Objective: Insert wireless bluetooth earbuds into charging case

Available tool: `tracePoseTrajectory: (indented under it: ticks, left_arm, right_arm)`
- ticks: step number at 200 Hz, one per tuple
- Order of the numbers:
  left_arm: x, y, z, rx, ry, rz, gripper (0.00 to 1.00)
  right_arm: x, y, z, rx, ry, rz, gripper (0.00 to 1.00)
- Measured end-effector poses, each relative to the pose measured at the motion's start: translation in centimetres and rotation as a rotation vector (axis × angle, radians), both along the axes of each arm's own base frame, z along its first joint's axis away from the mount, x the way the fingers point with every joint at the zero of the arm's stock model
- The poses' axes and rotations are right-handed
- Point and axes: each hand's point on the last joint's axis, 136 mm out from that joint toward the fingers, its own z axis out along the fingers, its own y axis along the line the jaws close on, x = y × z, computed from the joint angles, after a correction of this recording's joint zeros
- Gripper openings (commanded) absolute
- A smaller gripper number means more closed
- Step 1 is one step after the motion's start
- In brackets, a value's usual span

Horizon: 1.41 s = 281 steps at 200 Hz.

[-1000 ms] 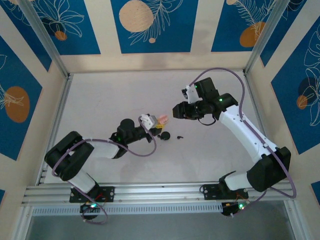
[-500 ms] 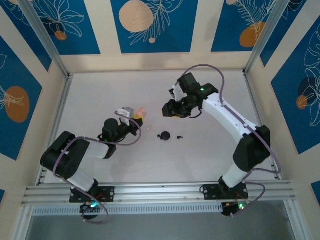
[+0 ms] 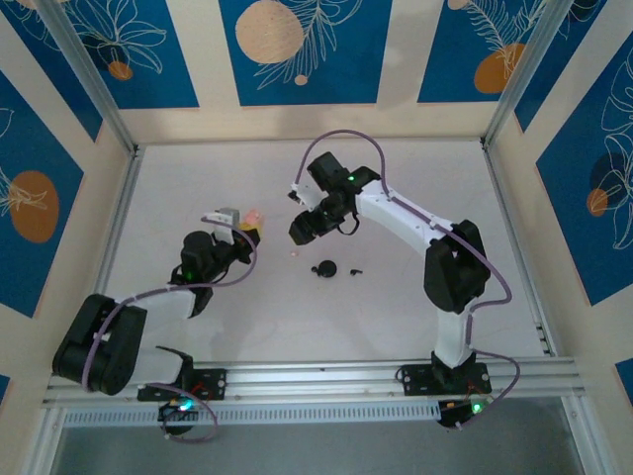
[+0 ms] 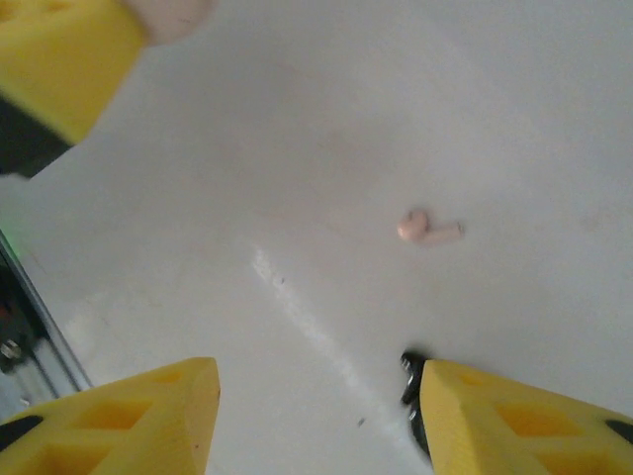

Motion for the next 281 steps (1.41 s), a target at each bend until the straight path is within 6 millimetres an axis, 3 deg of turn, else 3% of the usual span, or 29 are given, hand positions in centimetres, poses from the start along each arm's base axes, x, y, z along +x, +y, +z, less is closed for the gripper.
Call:
tracePoseTrajectory:
  ticks: [34, 82, 135, 202, 281]
  left_arm:
    - [-0.2, 1.7, -1.2, 0.040, 0.062, 0.037, 0.09]
    - [-0.3, 3.4, -2.3, 0.064, 0.117, 0.077, 0.09]
    - [-0.4, 4.8, -2.4, 0.082, 0.129, 0.106, 0.09]
    - [-0.2, 4.5, -1.9, 0.080, 0.133, 0.085, 0.09]
    - [0.0, 4.4, -1.6, 0.098, 0.141, 0.062, 0.09]
  right_arm:
    - [0.7, 0.9, 0.2, 0.052, -0.201, 0.327, 0.57]
    - [1.9, 2.3, -2.3, 0.108, -0.340, 0.667, 0.54]
    - [2.9, 2.7, -5.5, 0.032, -0.450, 0.941, 0.51]
    - [1.5, 2.9, -10.8, -0.043, -0.444, 1.155, 0.45]
    - [2.2, 3.4, -11.7, -0.048, -0.466, 1.221, 0.40]
